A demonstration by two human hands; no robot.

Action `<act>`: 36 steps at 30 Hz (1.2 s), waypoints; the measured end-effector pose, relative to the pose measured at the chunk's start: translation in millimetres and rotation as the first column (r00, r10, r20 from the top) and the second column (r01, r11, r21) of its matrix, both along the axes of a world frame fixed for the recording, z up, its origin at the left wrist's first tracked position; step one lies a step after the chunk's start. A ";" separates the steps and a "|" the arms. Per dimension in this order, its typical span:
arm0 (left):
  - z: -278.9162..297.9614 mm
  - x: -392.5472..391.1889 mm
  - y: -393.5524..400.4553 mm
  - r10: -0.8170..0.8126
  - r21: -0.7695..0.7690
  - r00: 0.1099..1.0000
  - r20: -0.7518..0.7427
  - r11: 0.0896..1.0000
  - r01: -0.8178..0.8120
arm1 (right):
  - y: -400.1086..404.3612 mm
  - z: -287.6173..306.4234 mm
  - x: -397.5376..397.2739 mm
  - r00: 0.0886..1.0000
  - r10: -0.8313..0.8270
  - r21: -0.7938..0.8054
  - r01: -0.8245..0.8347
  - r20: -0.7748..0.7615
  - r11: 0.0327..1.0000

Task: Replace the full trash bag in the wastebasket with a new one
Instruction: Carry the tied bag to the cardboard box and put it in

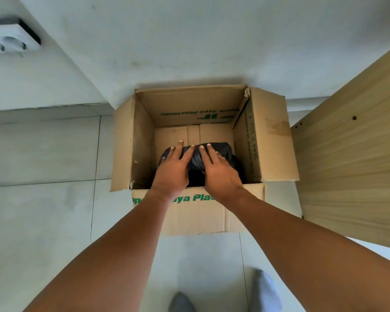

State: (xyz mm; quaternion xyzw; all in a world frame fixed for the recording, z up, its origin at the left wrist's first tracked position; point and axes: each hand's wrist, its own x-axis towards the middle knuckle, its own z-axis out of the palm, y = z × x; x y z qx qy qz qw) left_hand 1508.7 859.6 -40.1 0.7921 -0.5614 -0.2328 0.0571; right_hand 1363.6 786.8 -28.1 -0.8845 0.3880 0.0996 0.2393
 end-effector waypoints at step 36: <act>406.3 -61.1 82.9 0.158 0.114 0.987 0.030 0.980 -0.161 | 31.3 398.3 -82.1 0.983 0.052 0.108 -0.033 -0.177 0.994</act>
